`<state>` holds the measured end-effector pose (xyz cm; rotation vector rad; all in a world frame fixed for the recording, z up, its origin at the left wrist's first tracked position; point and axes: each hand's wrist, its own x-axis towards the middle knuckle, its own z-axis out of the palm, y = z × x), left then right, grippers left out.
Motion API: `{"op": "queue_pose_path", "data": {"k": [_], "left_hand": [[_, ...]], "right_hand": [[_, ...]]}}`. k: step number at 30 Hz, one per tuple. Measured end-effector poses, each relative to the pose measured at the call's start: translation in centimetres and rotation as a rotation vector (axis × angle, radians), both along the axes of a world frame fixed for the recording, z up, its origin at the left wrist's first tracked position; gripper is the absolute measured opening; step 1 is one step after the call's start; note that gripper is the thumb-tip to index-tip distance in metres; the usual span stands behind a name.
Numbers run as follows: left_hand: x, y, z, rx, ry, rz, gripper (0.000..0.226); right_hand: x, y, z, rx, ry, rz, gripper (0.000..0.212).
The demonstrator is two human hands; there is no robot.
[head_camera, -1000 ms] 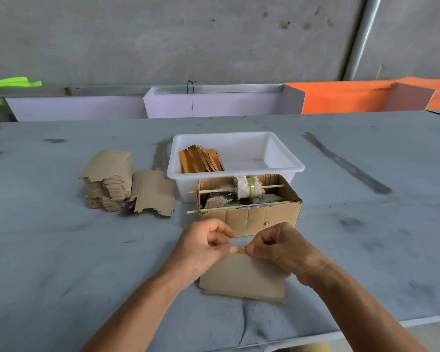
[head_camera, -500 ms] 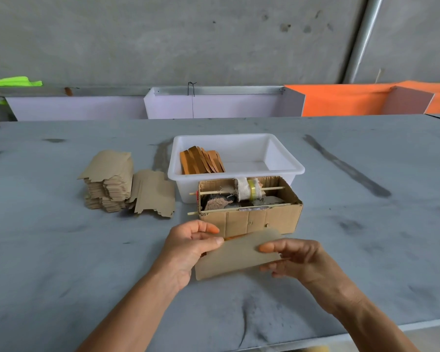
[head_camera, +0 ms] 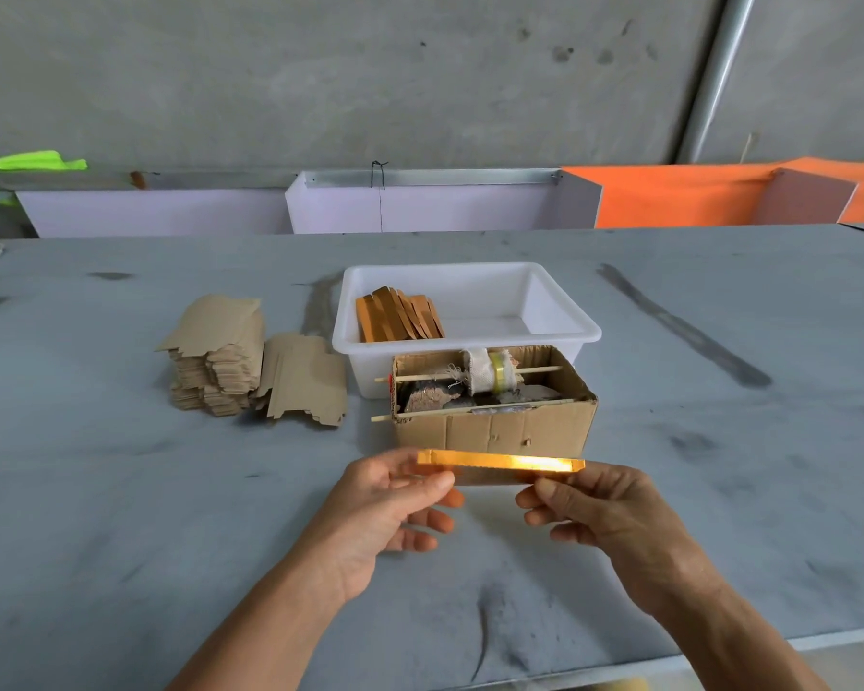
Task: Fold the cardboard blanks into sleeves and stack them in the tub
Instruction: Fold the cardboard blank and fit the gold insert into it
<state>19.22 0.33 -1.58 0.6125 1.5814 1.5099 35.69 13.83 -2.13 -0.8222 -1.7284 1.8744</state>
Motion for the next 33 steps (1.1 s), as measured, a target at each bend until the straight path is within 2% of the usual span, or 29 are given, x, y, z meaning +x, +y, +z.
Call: {"op": "queue_pose_path", "data": {"k": [2, 5, 7, 29, 33], "left_hand": [[0.2, 0.3, -0.1, -0.032, -0.033, 0.065, 0.009], [0.5, 0.6, -0.1, -0.037, -0.074, 0.114, 0.014], [0.7, 0.8, -0.1, -0.039, -0.077, 0.134, 0.016], [1.4, 1.1, -0.7, -0.006, -0.032, 0.227, 0.014], [1.4, 1.2, -0.8, 0.053, -0.101, 0.268, 0.01]], "right_hand": [[-0.2, -0.1, 0.5, -0.038, -0.017, -0.006, 0.027], [-0.5, -0.1, 0.9, -0.098, -0.036, -0.048, 0.014], [-0.6, -0.1, 1.0, -0.114, -0.069, -0.059, 0.015], [-1.3, -0.8, 1.8, -0.101, -0.178, -0.132, 0.014], [-1.5, -0.8, 1.6, -0.13, -0.131, -0.159, 0.011]]}}
